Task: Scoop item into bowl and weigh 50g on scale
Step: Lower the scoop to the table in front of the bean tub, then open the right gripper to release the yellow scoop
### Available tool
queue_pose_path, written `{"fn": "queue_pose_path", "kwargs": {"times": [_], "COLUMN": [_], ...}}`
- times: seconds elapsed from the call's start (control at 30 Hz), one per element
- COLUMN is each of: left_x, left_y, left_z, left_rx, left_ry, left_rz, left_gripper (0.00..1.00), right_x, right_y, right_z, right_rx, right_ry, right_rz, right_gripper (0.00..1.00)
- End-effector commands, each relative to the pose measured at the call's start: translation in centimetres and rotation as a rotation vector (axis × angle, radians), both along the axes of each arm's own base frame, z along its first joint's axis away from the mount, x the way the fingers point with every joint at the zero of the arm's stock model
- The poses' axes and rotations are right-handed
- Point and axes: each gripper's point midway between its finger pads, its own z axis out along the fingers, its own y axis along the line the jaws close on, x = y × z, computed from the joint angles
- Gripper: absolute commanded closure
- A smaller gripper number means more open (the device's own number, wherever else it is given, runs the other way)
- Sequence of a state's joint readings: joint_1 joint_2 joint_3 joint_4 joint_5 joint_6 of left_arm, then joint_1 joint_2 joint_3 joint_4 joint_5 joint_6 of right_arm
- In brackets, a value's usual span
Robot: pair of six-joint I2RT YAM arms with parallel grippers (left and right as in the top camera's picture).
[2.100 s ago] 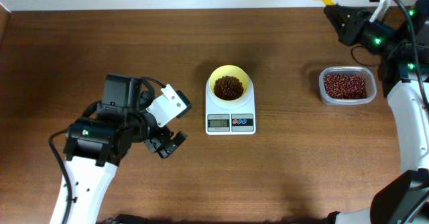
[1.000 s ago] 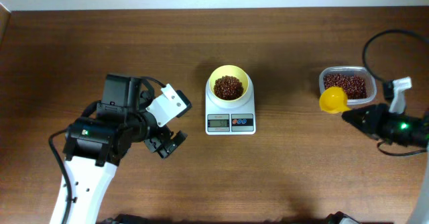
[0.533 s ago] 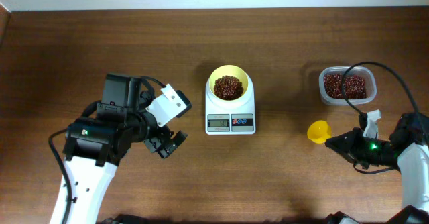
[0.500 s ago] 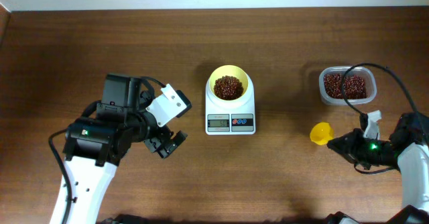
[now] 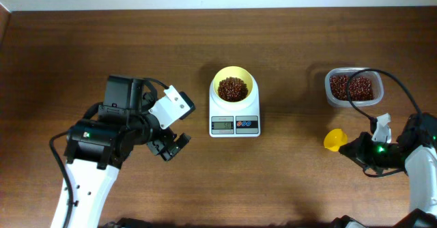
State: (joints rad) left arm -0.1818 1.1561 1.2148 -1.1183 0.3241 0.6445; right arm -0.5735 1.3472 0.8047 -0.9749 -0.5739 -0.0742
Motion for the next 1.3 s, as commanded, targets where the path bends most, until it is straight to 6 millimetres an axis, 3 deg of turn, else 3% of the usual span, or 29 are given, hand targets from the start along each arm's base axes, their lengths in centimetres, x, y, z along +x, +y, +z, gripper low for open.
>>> {"fn": "queue_pose_path", "kwargs": {"times": [0.0, 0.03, 0.07, 0.23, 0.33, 0.4, 0.57, 0.67, 0.73, 0.83, 0.93, 1.1, 1.17, 1.27], "left_x": [0.2, 0.2, 0.2, 0.2, 0.2, 0.2, 0.2, 0.2, 0.2, 0.2, 0.2, 0.2, 0.2, 0.2], "left_y": [0.2, 0.2, 0.2, 0.2, 0.2, 0.2, 0.2, 0.2, 0.2, 0.2, 0.2, 0.2, 0.2, 0.2], "left_z": [0.4, 0.4, 0.4, 0.4, 0.4, 0.4, 0.4, 0.4, 0.4, 0.4, 0.4, 0.4, 0.4, 0.4], "left_rx": [0.004, 0.004, 0.004, 0.004, 0.004, 0.004, 0.004, 0.004, 0.004, 0.004, 0.004, 0.004, 0.004, 0.004], "left_ry": [-0.016, -0.016, -0.016, -0.016, -0.016, -0.016, -0.016, -0.016, -0.016, -0.016, -0.016, -0.016, -0.016, -0.016], "left_rz": [-0.005, -0.004, -0.004, -0.005, -0.005, -0.005, -0.005, -0.005, -0.005, -0.005, -0.005, -0.004, -0.005, -0.005], "left_gripper": [0.01, 0.01, 0.01, 0.01, 0.01, 0.01, 0.01, 0.01, 0.01, 0.01, 0.01, 0.01, 0.01, 0.01], "right_x": [-0.5, -0.4, -0.2, -0.3, -0.4, -0.9, -1.6, -2.7, -3.5, -4.2, -3.0, -1.5, -1.5, 0.1], "right_y": [-0.8, -0.9, -1.1, -1.0, -1.0, -1.4, -2.1, -3.8, -5.0, -6.7, -7.9, -9.5, -9.3, -7.1], "right_z": [-1.0, -1.4, -1.9, -3.5, -3.6, -3.9, -4.3, -5.1, -5.4, -5.4, -3.6, 2.3, 3.9, 7.1], "right_rx": [-0.041, -0.034, -0.018, 0.024, 0.022, -0.005, -0.039, -0.124, -0.194, -0.284, -0.339, -0.453, -0.471, -0.385], "right_ry": [0.048, 0.062, 0.083, 0.152, 0.155, 0.181, 0.246, 0.343, 0.395, 0.438, 0.356, 0.139, 0.074, -0.115], "right_rz": [-0.017, -0.03, -0.063, -0.082, -0.082, -0.083, -0.143, -0.246, -0.293, -0.366, -0.391, -0.449, -0.463, -0.434], "right_gripper": [0.95, 0.95, 0.83, 0.82, 0.71, 0.57, 0.48, 0.25, 0.0, 0.01, 0.01, 0.01, 0.01, 0.01]}}
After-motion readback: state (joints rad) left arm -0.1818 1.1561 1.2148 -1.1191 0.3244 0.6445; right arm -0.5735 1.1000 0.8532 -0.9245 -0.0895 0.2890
